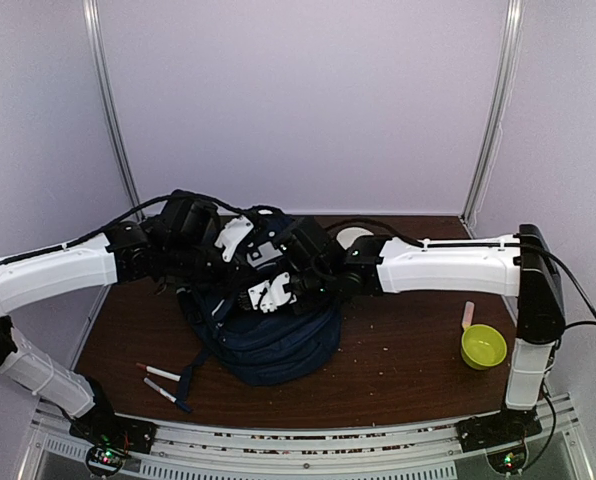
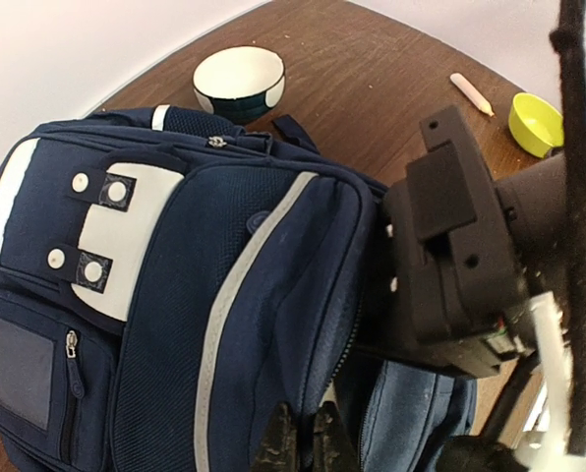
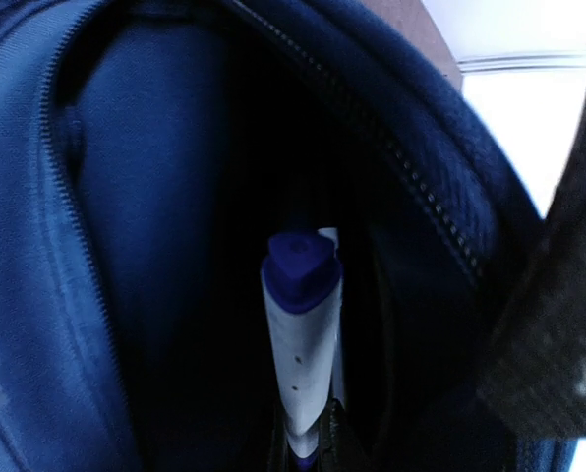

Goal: Pack the student bag
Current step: Place the pen in the upper front pocket of the bag.

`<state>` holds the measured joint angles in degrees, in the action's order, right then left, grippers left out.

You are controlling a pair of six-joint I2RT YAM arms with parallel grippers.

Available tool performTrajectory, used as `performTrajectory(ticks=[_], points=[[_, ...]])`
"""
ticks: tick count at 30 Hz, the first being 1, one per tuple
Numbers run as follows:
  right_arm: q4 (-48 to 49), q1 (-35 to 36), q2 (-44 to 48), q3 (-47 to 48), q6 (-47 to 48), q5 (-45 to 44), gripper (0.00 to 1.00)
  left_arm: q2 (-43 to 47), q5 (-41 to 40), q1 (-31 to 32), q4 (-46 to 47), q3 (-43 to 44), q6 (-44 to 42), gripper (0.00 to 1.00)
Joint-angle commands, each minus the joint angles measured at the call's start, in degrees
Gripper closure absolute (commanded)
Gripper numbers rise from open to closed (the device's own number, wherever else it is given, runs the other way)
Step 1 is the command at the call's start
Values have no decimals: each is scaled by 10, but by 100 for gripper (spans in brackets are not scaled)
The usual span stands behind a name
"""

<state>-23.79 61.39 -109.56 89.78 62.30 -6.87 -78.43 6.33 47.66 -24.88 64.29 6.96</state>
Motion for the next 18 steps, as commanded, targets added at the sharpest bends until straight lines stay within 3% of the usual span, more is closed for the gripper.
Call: performTrajectory(ticks=[1, 6, 10, 18], points=[[116, 9, -23, -22, 24, -67, 100, 33, 7, -3, 32, 16, -2, 100], [135, 9, -47, -21, 29, -79, 97, 40, 5, -3, 37, 10, 2, 100], [158, 10, -57, -30, 31, -92, 84, 47, 5, -3, 44, 2, 7, 100], [123, 11, -13, -44, -2, -65, 76, 48, -3, -3, 49, -8, 7, 100]])
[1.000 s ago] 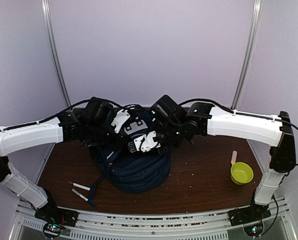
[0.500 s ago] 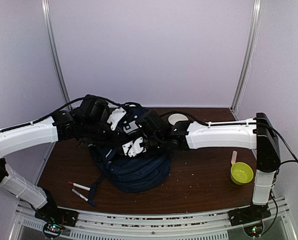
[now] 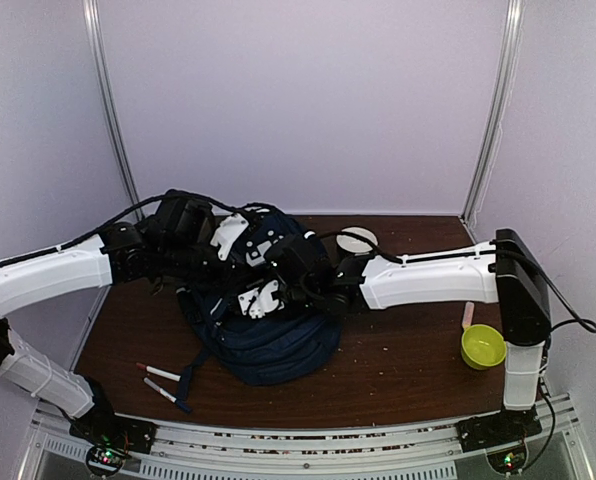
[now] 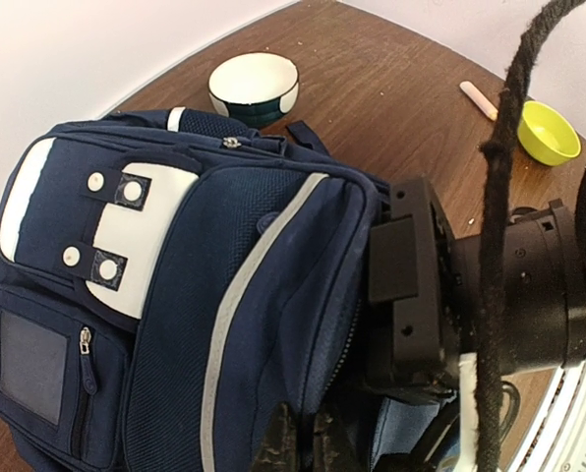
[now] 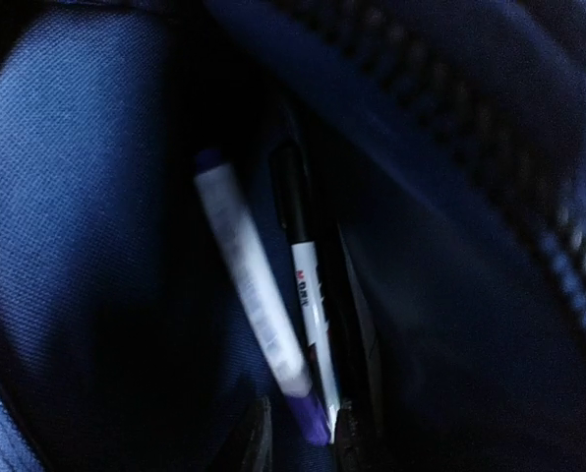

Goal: Pack the student bag
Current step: Place the pen in the upper front pocket of the bag, then rotate the pen at the center of the board.

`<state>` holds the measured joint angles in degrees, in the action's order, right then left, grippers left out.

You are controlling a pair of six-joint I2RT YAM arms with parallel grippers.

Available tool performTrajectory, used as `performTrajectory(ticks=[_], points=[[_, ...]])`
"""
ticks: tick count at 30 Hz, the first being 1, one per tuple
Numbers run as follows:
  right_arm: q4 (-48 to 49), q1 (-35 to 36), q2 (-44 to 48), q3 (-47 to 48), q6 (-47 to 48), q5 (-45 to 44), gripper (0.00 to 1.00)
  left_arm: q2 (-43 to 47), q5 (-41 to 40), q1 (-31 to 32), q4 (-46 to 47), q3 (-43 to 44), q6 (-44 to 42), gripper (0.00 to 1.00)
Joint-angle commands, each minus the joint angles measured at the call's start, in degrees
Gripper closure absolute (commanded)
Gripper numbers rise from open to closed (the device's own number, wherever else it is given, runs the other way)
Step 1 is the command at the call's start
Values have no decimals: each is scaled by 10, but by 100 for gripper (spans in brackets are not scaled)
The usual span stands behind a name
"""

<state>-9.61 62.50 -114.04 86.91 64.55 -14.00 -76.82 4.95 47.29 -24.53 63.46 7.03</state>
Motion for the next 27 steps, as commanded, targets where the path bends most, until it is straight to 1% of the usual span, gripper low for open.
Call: performTrajectory(ticks=[1, 5, 8, 11, 13, 15, 17, 20, 21, 27], points=[[-31, 1, 42, -20, -30, 16, 75, 31, 10, 1, 48, -1, 6, 100], [-101, 2, 93, -37, -66, 61, 74, 24, 8, 1, 52, -2, 4, 100], [-103, 2, 145, -84, -96, 65, 74, 20, 9, 1, 61, -9, 4, 100], [-127, -1, 207, -134, -133, 65, 74, 14, 15, 1, 74, -15, 4, 100], [-156, -11, 240, -161, -159, 69, 74, 7, 19, 1, 80, -18, 4, 100], [-192, -36, 270, -184, -187, 84, 74, -1, 25, 1, 84, -22, 4, 100], [-220, -77, 295, -210, -217, 101, 73, -6, 29, 1, 88, -25, 2, 100], [-259, -163, 322, -240, -241, 123, 73, -12, 30, 1, 95, -33, 1, 100], [-272, -208, 326, -246, -248, 132, 73, -13, 30, 1, 97, -36, -1, 100], [-340, -416, 317, -245, -263, 180, 73, -21, 25, 0, 108, -47, -8, 100]])
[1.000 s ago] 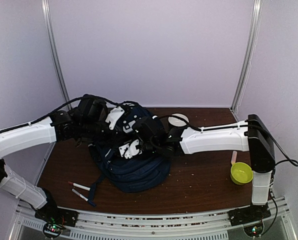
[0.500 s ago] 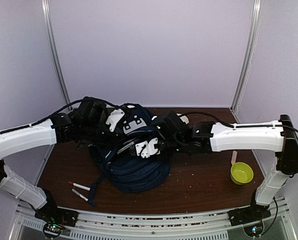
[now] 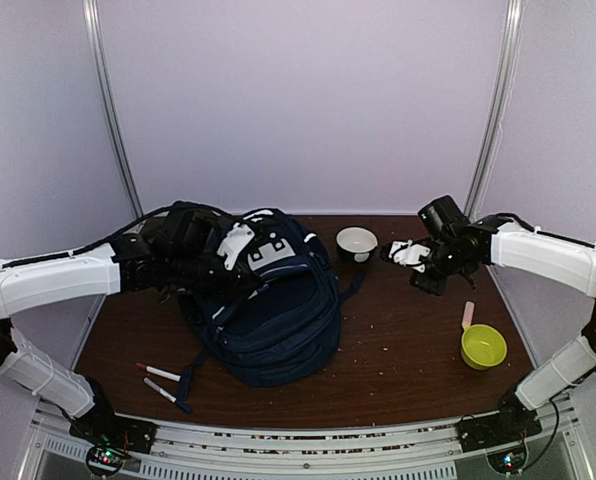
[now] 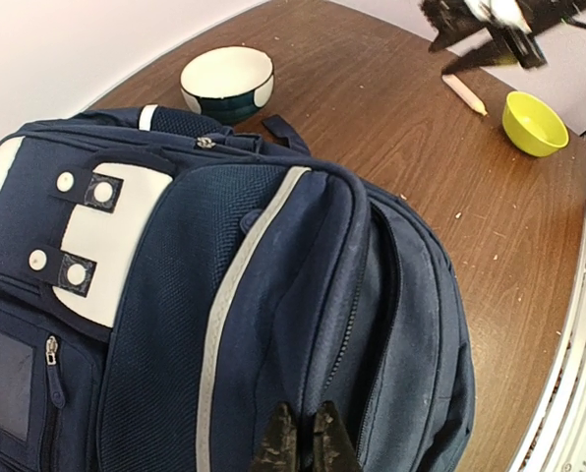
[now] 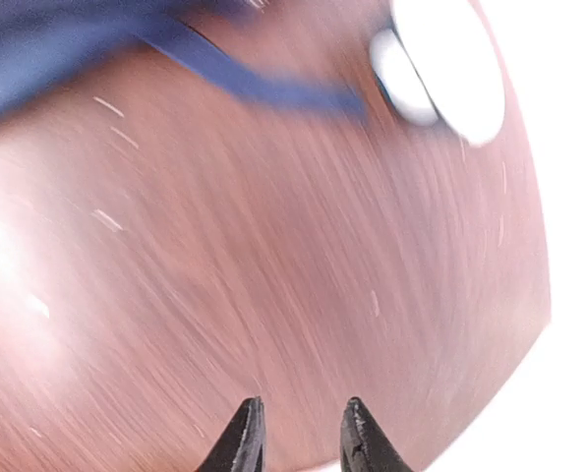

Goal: Pack the student bag
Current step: Rotate the pen at the center of the board.

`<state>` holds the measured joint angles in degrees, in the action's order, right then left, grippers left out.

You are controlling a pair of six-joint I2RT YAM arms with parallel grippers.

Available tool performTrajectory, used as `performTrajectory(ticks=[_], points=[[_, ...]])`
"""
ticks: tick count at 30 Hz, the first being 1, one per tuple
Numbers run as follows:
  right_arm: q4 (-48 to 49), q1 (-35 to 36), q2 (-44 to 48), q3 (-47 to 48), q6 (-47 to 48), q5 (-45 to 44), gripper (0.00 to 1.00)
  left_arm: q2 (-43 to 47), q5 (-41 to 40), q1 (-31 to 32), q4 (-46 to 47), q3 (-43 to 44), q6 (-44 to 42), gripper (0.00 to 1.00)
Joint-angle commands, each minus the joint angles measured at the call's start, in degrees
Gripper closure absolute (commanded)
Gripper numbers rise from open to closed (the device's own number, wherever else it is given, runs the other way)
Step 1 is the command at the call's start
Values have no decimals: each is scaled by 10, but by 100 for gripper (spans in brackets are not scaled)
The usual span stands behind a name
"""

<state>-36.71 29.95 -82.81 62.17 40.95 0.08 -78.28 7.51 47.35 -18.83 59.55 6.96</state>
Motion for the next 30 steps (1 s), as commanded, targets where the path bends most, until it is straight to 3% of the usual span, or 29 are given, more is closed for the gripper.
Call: performTrajectory(ticks=[1, 7, 14, 24, 30], points=[[-80, -123, 0, 6, -24, 46, 73, -8, 0, -2, 54, -10, -9, 100], [-161, -289, -65, 39, 22, 55, 73, -14, 11, -4, 58, -9, -12, 100], [-231, -407, -174, 84, 81, 6, 72, -23, 12, -9, 58, -12, -14, 100], [-215, -409, -267, 97, 81, -4, 73, -26, 11, -12, 48, -8, -16, 100], [-210, -366, -269, 94, 70, 16, 72, -25, 11, -15, 50, -12, -14, 100]])
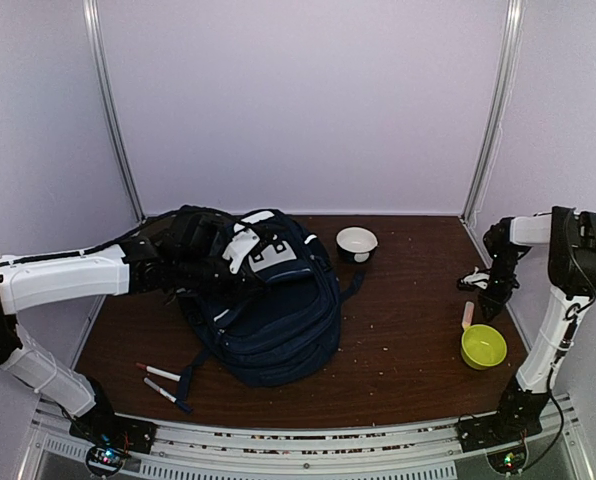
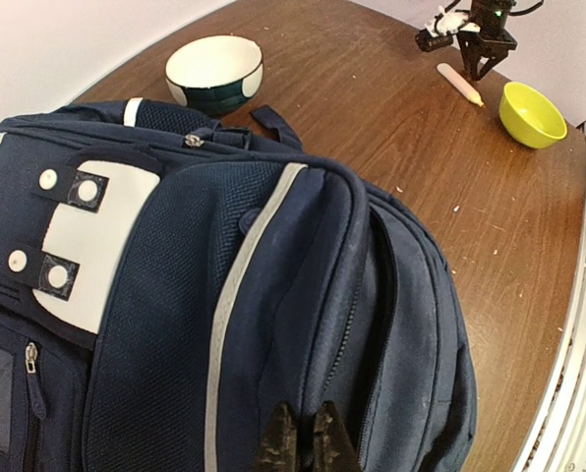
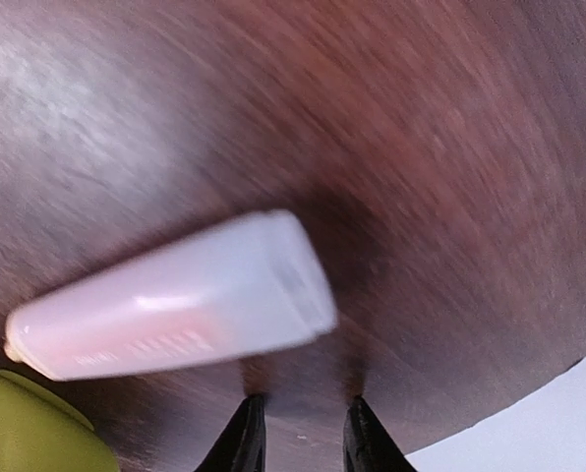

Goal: Pack the student bag
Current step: Rotate the pen at the center of the board, then pick up the pen from the center of the board.

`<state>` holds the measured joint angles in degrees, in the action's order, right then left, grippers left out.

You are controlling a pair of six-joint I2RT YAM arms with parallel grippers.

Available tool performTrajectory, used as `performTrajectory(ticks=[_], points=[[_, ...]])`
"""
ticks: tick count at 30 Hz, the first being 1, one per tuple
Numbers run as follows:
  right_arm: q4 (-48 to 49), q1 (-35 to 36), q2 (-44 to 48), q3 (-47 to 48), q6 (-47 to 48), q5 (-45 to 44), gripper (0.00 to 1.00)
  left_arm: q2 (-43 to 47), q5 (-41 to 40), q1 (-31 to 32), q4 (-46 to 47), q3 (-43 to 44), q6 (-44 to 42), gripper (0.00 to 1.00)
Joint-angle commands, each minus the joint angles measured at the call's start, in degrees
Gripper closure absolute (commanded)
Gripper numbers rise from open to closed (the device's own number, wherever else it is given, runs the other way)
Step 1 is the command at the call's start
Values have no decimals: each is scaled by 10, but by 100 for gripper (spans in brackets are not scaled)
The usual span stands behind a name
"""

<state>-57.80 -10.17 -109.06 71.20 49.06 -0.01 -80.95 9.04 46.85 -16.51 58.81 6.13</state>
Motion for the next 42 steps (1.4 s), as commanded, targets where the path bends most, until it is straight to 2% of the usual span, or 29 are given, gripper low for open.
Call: performTrajectory(ticks=[1, 8, 17, 23, 28, 30, 33, 42], points=[[4, 44, -4, 6, -14, 19, 72, 2, -4, -10, 27, -5, -6, 100], [-18, 128, -25, 69, -64, 50, 71, -5, 8, -10, 30, 4, -4, 100], [-22, 254, -45, 96, -101, 73, 72, 37, -6, -10, 29, -24, 5, 100], [-51, 273, -21, 124, -119, 100, 71, 52, -10, -10, 24, -35, 8, 100], [-76, 269, 35, 99, -44, 101, 68, 55, -16, -10, 22, -36, 8, 100], [-87, 266, 67, 69, 56, 123, 53, 55, -18, -10, 21, -34, 7, 100], [-24, 265, 131, -5, 125, 93, 43, 51, -18, -10, 18, -28, 6, 100], [9, 272, 99, 1, 169, 34, 43, 52, -19, -10, 3, -20, 8, 100]])
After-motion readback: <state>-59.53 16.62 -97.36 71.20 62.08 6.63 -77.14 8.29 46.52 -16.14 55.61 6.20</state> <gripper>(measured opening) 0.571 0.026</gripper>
